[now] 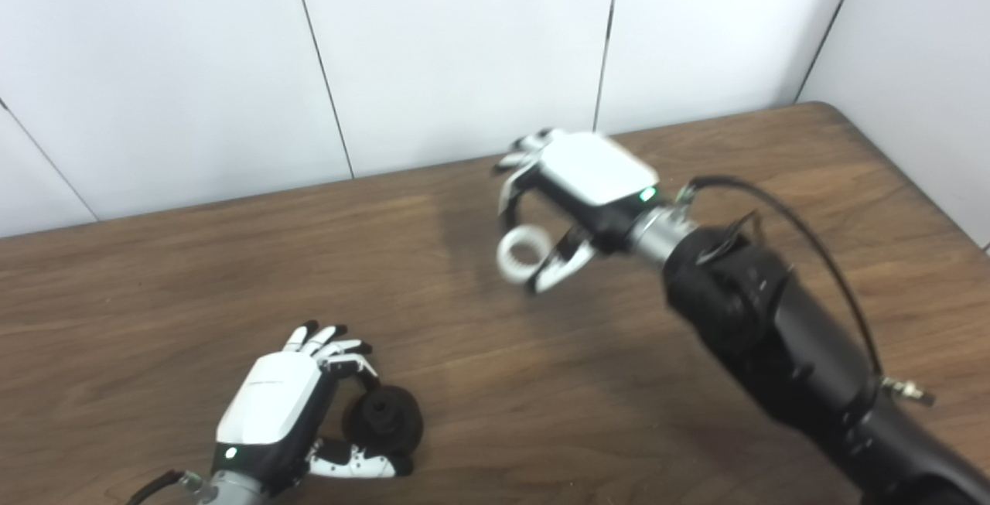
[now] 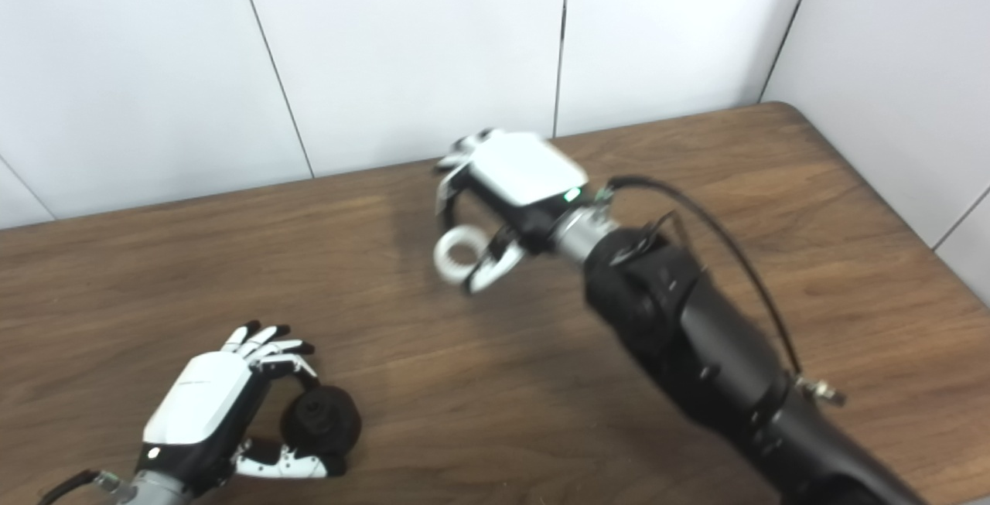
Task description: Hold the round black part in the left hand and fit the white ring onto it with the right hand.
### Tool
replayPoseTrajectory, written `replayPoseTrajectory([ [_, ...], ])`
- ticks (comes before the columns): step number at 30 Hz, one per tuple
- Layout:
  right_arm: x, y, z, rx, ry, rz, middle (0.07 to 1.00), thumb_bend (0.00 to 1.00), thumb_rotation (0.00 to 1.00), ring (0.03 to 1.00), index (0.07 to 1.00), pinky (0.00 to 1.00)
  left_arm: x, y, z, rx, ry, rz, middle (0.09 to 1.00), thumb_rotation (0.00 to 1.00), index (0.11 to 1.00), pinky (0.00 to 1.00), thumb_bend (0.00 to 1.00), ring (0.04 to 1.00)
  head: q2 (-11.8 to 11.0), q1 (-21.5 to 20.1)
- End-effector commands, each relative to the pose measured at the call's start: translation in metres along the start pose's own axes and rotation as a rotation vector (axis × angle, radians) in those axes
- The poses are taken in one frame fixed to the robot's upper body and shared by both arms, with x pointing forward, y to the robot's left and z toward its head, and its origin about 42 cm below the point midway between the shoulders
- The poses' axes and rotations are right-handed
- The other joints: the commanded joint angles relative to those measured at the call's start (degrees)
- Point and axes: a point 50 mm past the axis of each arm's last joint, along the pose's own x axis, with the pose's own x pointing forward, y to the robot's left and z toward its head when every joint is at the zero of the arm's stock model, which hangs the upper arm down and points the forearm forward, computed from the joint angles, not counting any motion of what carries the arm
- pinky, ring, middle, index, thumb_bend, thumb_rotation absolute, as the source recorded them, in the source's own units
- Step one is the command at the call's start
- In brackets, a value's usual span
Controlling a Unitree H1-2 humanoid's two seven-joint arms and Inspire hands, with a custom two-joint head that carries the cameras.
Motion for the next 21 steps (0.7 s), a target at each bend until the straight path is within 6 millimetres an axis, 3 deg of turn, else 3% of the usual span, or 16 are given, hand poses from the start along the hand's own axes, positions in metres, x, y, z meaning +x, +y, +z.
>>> replayPoseTrajectory([
  [1, -0.004, -0.014, 0.012, -0.039, -0.063, -0.044, 0.868, 0.52, 0.14, 0.949, 0.485, 0.99, 0.002, 0.006, 0.008, 0.027, -0.012, 0.026, 0.814, 0.06, 0.487, 1.00, 0.52, 0.930, 0.4, 0.9],
  [13, -0.025, -0.015, 0.059, -0.009, -0.238, 0.016, 0.883, 0.52, 0.14, 0.978, 0.486, 1.00, 0.009, -0.003, 0.033, 0.008, -0.006, 0.031, 0.817, 0.06, 0.487, 1.00, 0.52, 0.933, 3.7, 6.6],
  [21, -0.030, -0.018, 0.064, -0.019, -0.304, 0.035, 0.873, 0.52, 0.14, 0.968, 0.486, 1.00, 0.017, -0.004, 0.048, 0.003, -0.001, 0.040, 0.810, 0.06, 0.488, 1.00, 0.52, 0.933, 7.0, 10.2],
])
